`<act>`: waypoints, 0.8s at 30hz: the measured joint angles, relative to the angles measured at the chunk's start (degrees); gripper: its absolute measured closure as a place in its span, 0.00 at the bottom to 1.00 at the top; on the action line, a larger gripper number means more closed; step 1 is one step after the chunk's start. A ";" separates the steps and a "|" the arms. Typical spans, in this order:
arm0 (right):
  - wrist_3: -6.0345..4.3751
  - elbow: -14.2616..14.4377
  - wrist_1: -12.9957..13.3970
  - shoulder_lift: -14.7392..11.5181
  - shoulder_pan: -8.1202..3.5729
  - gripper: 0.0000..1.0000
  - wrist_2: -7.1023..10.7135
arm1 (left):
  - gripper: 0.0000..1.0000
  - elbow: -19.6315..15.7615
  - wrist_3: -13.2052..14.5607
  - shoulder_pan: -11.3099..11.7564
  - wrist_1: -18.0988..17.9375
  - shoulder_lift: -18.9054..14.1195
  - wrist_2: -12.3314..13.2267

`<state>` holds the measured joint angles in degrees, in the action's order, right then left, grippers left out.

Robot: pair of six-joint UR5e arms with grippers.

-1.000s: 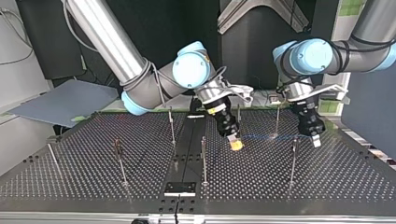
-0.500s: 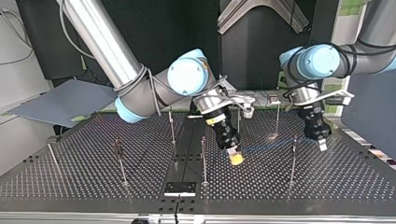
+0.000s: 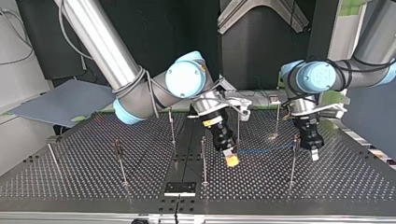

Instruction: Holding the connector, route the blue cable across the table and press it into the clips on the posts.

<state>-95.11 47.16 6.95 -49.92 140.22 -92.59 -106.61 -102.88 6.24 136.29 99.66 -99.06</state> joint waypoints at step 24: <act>0.00 0.00 -1.09 2.01 0.03 1.00 -1.05 | 0.02 0.02 -6.91 1.05 1.52 0.14 0.10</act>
<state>-95.11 47.17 5.86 -47.91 140.25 -93.64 -106.59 -109.79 7.29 137.81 99.80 -98.96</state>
